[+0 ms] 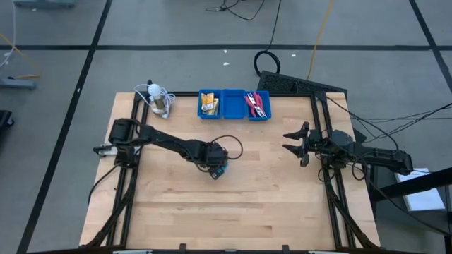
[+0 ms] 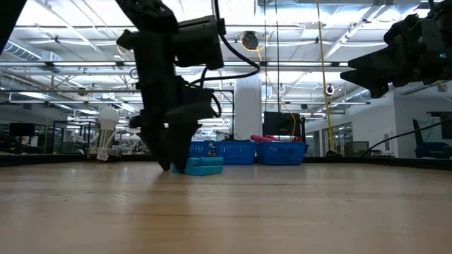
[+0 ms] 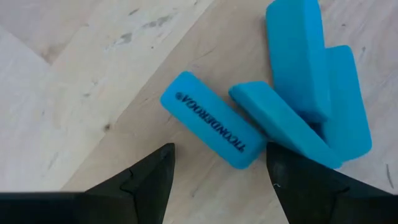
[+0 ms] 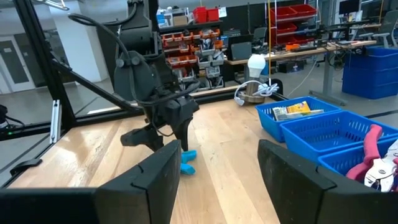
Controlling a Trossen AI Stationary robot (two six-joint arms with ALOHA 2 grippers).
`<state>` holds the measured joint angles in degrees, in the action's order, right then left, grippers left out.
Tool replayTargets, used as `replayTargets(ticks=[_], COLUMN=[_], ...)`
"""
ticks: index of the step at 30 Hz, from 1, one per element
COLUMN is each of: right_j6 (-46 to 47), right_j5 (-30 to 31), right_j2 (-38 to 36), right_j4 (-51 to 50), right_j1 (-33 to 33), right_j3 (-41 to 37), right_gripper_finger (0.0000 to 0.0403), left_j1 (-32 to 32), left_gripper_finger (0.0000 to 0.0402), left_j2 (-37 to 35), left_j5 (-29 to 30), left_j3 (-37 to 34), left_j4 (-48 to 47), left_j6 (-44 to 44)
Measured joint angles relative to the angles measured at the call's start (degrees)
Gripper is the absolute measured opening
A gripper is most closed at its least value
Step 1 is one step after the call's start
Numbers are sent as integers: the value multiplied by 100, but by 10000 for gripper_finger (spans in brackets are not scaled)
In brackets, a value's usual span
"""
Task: Pick & Place School Supplies
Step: Put the blue eraser into the middle blue bin
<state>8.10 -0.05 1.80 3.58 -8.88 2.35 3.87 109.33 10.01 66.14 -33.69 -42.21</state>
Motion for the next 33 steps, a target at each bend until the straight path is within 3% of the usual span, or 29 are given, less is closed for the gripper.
replayTargets(ticks=[6, 20, 33], right_j6=[0, 0, 1], right_j5=[0, 0, 0], right_j2=[0, 0, 0], right_j4=[2, 0, 0], right_j1=[-2, 0, 0], right_j3=[0, 0, 0], right_gripper_finger=[208, 208, 208], left_j1=[-114, -217, -183], left_gripper_finger=[253, 246, 122], left_j2=[167, 160, 156], left_j5=[334, 377, 336], left_j3=[277, 307, 300], left_j4=[-206, -853, -895], left_j6=[-96, -595, -273])
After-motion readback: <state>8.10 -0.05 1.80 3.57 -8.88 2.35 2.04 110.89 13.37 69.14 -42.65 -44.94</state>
